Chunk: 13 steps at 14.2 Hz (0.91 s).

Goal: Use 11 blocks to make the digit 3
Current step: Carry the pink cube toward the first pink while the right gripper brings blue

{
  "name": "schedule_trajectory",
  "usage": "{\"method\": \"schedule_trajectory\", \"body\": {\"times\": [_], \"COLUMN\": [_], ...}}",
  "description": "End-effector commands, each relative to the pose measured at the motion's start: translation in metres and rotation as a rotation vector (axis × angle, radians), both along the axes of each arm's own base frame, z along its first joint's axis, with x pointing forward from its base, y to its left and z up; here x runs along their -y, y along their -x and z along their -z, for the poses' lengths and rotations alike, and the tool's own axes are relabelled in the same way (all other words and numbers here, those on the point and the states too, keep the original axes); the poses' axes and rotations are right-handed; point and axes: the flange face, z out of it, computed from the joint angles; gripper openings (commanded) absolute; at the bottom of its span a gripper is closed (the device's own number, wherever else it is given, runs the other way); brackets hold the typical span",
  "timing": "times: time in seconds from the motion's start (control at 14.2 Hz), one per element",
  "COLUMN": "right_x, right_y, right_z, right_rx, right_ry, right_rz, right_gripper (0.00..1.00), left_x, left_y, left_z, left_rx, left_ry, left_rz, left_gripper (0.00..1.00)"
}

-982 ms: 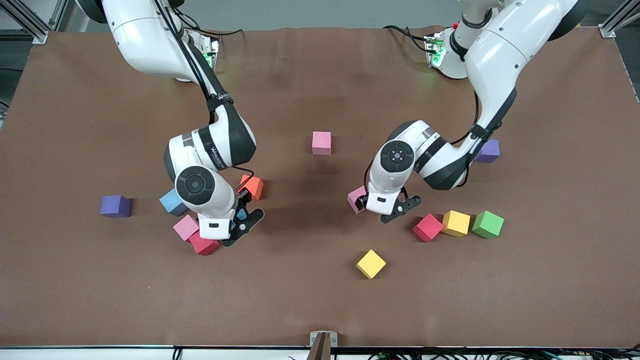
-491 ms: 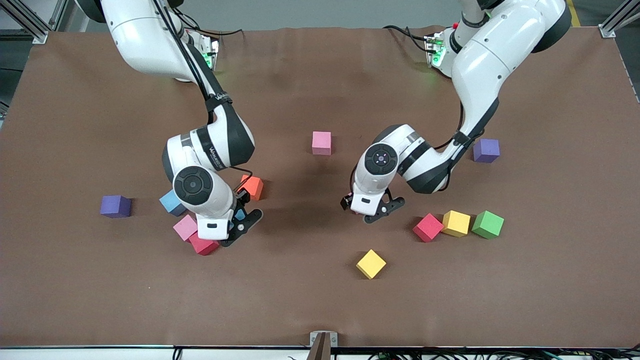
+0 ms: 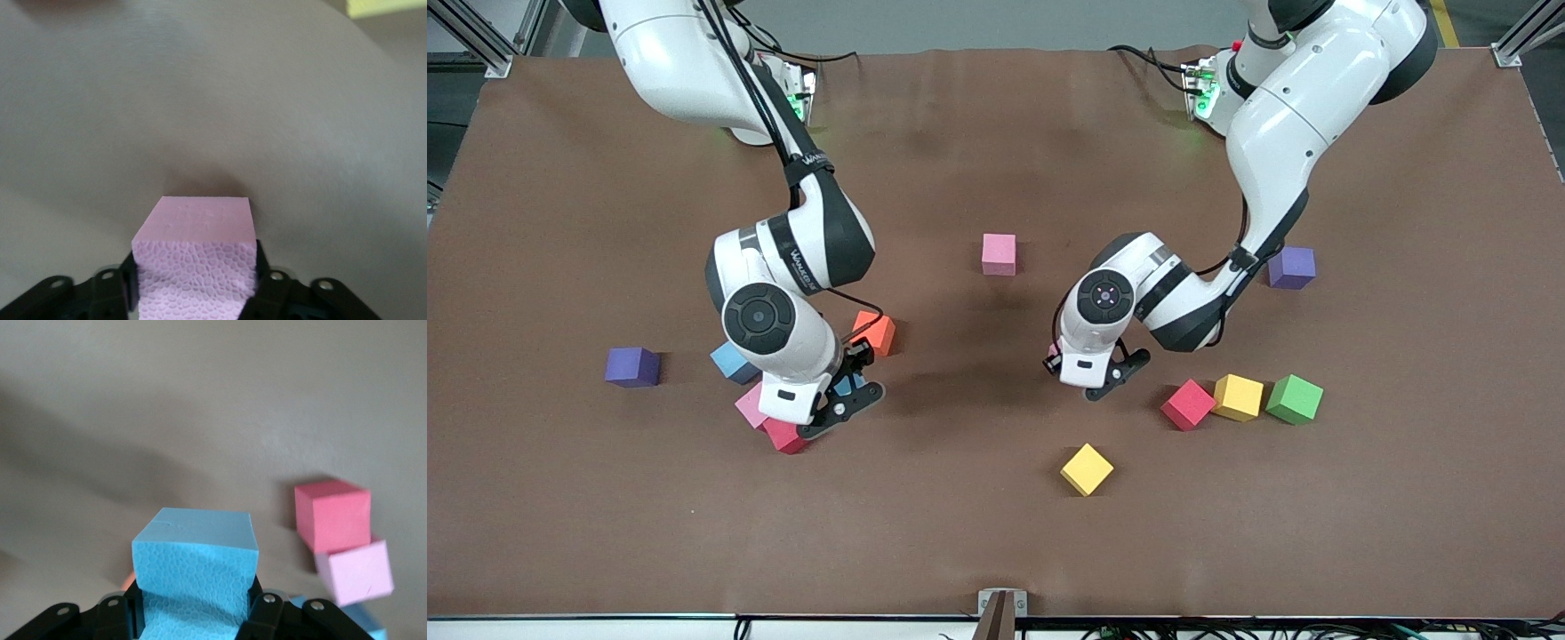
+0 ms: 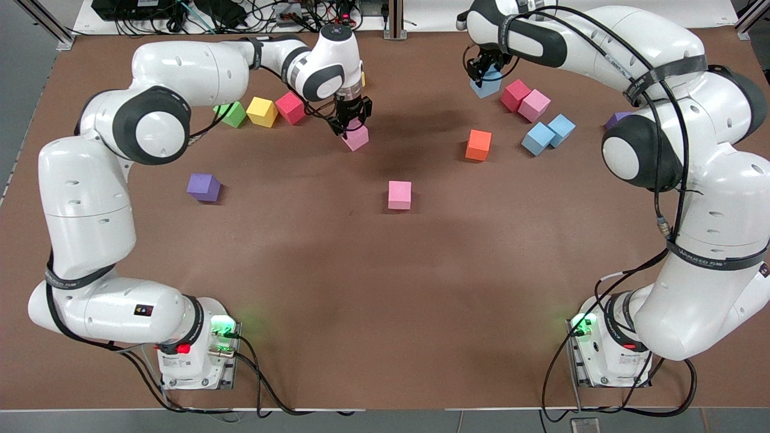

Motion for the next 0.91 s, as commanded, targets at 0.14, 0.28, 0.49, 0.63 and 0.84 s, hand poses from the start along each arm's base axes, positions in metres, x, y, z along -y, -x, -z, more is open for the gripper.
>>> {"method": "schedule_trajectory", "body": {"times": [0.14, 0.28, 0.49, 0.63, 0.84], "right_x": [-0.003, -0.002, 0.003, 0.0, -0.007], "right_y": [0.014, 0.013, 0.011, 0.014, 0.017], "right_z": [-0.022, -0.025, -0.025, -0.027, -0.03], "right_rx": [0.0, 0.005, 0.011, 0.02, 0.037], "right_ry": [0.032, 0.034, 0.043, 0.059, 0.073], "right_rz": [0.383, 0.424, 0.552, 0.645, 0.924], "right_gripper": [0.0, 0.02, 0.08, 0.0, 0.0], "left_x": [-0.005, -0.001, 0.006, 0.008, 0.014], "left_y": [0.023, 0.053, 0.095, 0.118, 0.147], "left_z": [-0.017, -0.024, -0.028, -0.031, -0.023], "left_rx": [0.012, 0.019, 0.048, 0.058, 0.043], "left_ry": [-0.07, -0.103, -0.093, -0.075, -0.099], "left_rz": [-0.349, -0.479, -0.681, -0.756, -0.862], "left_gripper": [0.16, 0.16, 0.15, 0.15, 0.15]}}
